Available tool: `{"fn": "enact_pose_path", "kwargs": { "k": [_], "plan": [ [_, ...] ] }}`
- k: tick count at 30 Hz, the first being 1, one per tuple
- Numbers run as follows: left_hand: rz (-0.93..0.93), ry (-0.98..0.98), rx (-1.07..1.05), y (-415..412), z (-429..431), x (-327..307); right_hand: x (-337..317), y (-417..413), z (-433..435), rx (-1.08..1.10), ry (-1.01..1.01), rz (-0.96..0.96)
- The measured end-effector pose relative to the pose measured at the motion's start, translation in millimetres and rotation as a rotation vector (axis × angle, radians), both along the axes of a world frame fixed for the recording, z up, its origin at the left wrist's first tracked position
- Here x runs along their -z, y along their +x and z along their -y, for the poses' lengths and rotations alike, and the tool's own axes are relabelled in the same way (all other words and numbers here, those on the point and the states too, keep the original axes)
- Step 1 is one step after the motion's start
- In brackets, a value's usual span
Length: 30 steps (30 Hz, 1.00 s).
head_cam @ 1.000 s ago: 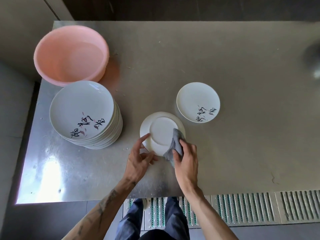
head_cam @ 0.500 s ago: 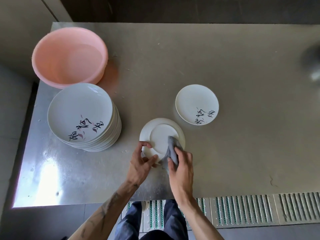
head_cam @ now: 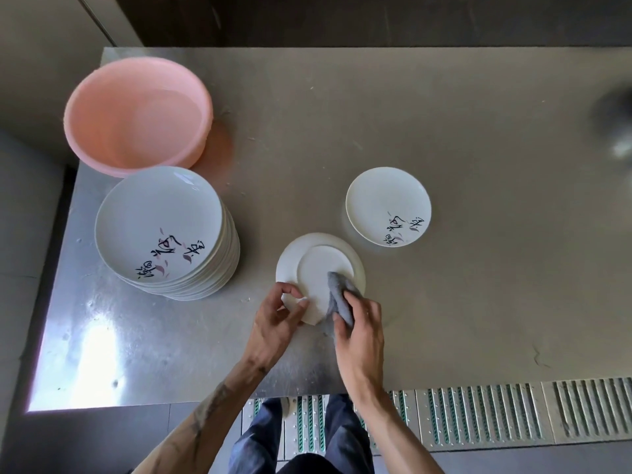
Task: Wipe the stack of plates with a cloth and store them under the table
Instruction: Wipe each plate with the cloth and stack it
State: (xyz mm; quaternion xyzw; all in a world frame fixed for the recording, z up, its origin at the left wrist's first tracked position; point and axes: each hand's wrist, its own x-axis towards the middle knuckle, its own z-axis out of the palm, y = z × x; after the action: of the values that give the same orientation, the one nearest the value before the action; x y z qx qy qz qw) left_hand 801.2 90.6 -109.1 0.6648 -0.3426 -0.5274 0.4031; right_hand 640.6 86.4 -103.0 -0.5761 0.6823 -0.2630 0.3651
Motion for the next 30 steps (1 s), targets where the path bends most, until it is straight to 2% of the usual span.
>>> {"fn": "enact_pose_path", "kwargs": {
  "k": [6, 9, 14, 19, 26, 30],
  "plan": [
    [-0.028, 0.017, 0.027, -1.4, -2.0, -0.7, -2.1, 2.0, 1.3, -0.003, 0.008, -0.014],
    [0.027, 0.021, 0.085, -1.1, -4.1, 0.7, 0.1, 3.5, -7.4, -0.059, -0.019, -0.041],
    [0.161, -0.044, 0.101, 7.4, -1.3, 1.1, 0.2, -9.8, 14.0, 0.002, -0.003, -0.016],
    [0.119, 0.005, 0.090, -3.5, -6.2, 2.5, 1.2, 4.6, -7.8, -0.066, -0.023, -0.046],
    [0.083, -0.023, 0.009, 1.8, 6.4, 0.1, -0.7, -3.8, 12.0, 0.030, 0.020, 0.003],
    [0.002, -0.002, 0.064, -0.6, 0.4, -2.0, -2.9, 3.1, -3.2, -0.036, -0.007, -0.005]
  ]
}}
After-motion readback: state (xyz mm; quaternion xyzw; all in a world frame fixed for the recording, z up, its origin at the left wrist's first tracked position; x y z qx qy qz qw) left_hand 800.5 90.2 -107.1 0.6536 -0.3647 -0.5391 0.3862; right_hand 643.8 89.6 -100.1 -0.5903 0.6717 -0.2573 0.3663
